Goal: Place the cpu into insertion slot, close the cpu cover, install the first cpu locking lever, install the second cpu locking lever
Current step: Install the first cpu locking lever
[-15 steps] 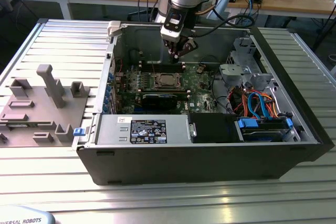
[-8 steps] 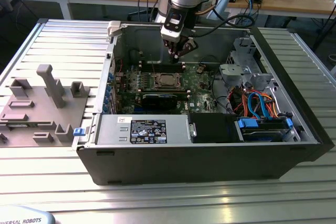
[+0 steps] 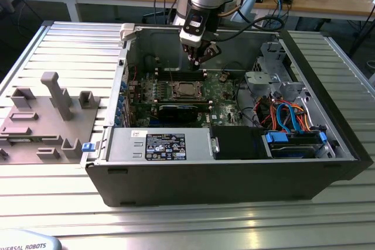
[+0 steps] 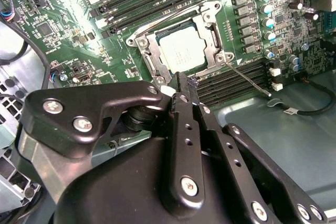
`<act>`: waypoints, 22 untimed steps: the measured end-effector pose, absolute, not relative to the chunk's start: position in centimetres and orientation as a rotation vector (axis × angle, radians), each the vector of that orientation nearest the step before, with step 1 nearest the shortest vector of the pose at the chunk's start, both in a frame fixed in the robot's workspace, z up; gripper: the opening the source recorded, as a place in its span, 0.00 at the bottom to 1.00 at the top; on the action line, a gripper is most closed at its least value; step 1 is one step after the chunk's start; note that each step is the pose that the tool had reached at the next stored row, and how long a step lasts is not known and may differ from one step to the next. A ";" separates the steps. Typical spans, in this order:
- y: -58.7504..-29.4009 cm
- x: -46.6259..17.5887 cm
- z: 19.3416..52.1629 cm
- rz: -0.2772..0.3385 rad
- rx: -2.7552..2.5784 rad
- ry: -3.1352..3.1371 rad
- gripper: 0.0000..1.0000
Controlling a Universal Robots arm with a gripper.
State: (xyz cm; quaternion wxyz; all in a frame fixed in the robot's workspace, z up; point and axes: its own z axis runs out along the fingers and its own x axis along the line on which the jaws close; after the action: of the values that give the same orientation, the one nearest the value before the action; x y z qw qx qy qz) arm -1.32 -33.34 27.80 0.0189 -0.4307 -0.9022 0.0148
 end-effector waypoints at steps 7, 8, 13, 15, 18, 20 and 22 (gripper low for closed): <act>-33.3 -1.3 27.8 0.046 -1.330 -2.804 0.11; -33.3 -1.3 27.8 0.046 -1.329 -2.805 0.11; -33.3 -1.3 27.8 0.046 -1.325 -2.807 0.11; -33.3 -1.3 27.8 0.046 -1.323 -2.808 0.11; -33.3 -1.3 27.8 0.046 -1.321 -2.808 0.11; -33.3 -1.3 27.8 0.046 -1.320 -2.809 0.11; -33.3 -1.3 27.8 0.046 -1.319 -2.810 0.11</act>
State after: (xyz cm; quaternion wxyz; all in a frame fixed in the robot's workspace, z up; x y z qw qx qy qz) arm -1.33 -33.34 27.80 0.0188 -0.4248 -0.9049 0.0150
